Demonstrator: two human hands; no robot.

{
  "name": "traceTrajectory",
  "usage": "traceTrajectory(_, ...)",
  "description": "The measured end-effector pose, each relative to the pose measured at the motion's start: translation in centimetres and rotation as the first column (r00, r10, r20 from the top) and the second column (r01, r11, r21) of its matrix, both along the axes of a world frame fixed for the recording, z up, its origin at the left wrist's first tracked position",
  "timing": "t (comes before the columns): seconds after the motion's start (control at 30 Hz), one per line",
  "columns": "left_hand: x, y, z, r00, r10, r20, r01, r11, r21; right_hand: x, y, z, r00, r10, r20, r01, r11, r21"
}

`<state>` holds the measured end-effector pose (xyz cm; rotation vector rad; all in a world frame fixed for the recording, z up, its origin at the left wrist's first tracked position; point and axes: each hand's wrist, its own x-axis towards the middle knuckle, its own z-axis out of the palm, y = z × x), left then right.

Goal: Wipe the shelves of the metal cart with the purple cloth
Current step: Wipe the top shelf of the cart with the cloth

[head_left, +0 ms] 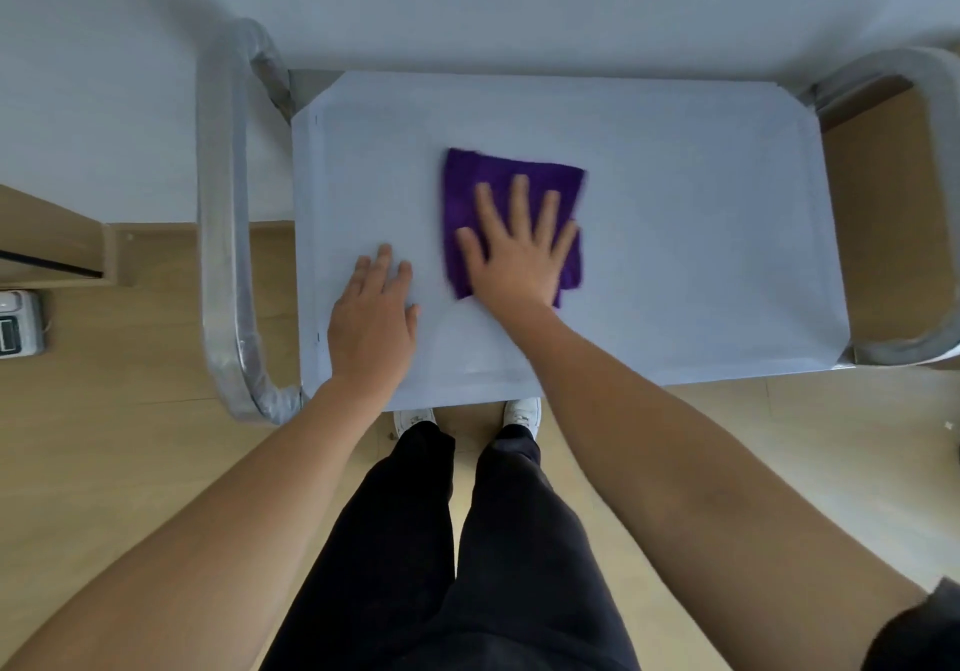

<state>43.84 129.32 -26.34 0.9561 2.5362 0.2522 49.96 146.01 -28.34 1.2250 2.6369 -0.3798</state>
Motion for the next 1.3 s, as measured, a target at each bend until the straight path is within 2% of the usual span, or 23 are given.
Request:
traceTrajectory(0.07,-0.2,-0.3,0.0,1.000,0.006,0.019,-0.006,1.000,0.022,-0.5,-3.6,-0.1,0.991,0.133,-0.002,-0.133,0.991,-0.008)
traceTrajectory(0.23,0.1,-0.8,0.6,0.986,0.107,0.126,-0.131,0.971,0.201,3.6,-5.7,0.0,0.983,0.185,-0.007,-0.185,0.983,0.005)
traceTrajectory(0.3,0.9,-0.4,1.1,0.973,0.198,0.117,-0.221,0.945,0.241,5.6,-5.9,0.4,0.968,0.244,-0.066,-0.245,0.969,-0.012)
traceTrajectory(0.33,1.5,-0.2,1.3,0.964,0.246,0.104,-0.264,0.935,0.236,6.3,-5.9,0.7,0.959,0.245,-0.143,-0.252,0.967,-0.031)
traceTrajectory(0.37,2.0,0.0,1.4,0.955,0.281,0.089,-0.294,0.931,0.215,6.9,-5.7,1.0,0.949,0.207,-0.236,-0.222,0.974,-0.038)
traceTrajectory(0.43,3.2,0.5,1.2,0.954,0.296,0.047,-0.300,0.943,0.146,7.5,-4.9,1.6,0.942,0.000,-0.335,-0.011,0.999,-0.031)
traceTrajectory(0.5,3.9,1.2,1.0,0.960,0.277,0.029,-0.279,0.954,0.114,7.4,-4.0,2.2,0.927,-0.292,-0.237,0.277,0.956,-0.092)
traceTrajectory(0.57,4.3,1.9,0.8,0.950,0.296,0.100,-0.308,0.941,0.139,7.2,-3.8,2.4,0.898,-0.421,-0.129,0.400,0.903,-0.158)
traceTrajectory(0.63,4.6,2.5,1.0,0.925,0.311,0.219,-0.356,0.910,0.212,6.9,-4.4,2.6,0.888,-0.404,-0.220,0.362,0.909,-0.208)
traceTrajectory(0.7,4.9,2.9,1.4,0.889,0.286,0.358,-0.401,0.863,0.308,6.7,-5.2,3.2,0.835,-0.425,-0.350,0.332,0.896,-0.295)
traceTrajectory(0.8,5.3,2.9,2.6,0.793,0.264,0.549,-0.506,0.787,0.354,7.0,-5.7,4.6,0.747,-0.539,-0.389,0.314,0.802,-0.509)
traceTrajectory(0.9,5.2,1.8,3.1,0.706,0.323,0.631,-0.636,0.682,0.362,8.5,-5.3,5.6,0.661,-0.627,-0.413,0.313,0.730,-0.607)
traceTrajectory(1.0,5.8,0.5,3.8,0.654,0.300,0.695,-0.690,0.614,0.383,10.9,-4.8,6.8,0.580,-0.650,-0.491,0.179,0.690,-0.702)
traceTrajectory(1.07,7.0,-0.4,4.6,0.643,0.221,0.733,-0.690,0.583,0.430,12.8,-4.7,7.5,0.600,-0.595,-0.535,0.042,0.691,-0.721)
traceTrajectory(1.13,8.5,-1.4,5.3,0.656,0.126,0.744,-0.662,0.570,0.487,14.5,-4.9,8.0,0.659,-0.538,-0.525,-0.012,0.691,-0.723)
traceTrajectory(1.23,10.6,-3.2,5.3,0.791,0.073,0.607,-0.469,0.709,0.526,17.3,-5.5,8.4,0.753,-0.471,-0.459,-0.001,0.697,-0.717)
traceTrajectory(1.3,12.5,-4.4,5.2,0.864,0.083,0.498,-0.360,0.791,0.494,19.6,-5.9,8.5,0.834,-0.347,-0.430,-0.028,0.751,-0.660)
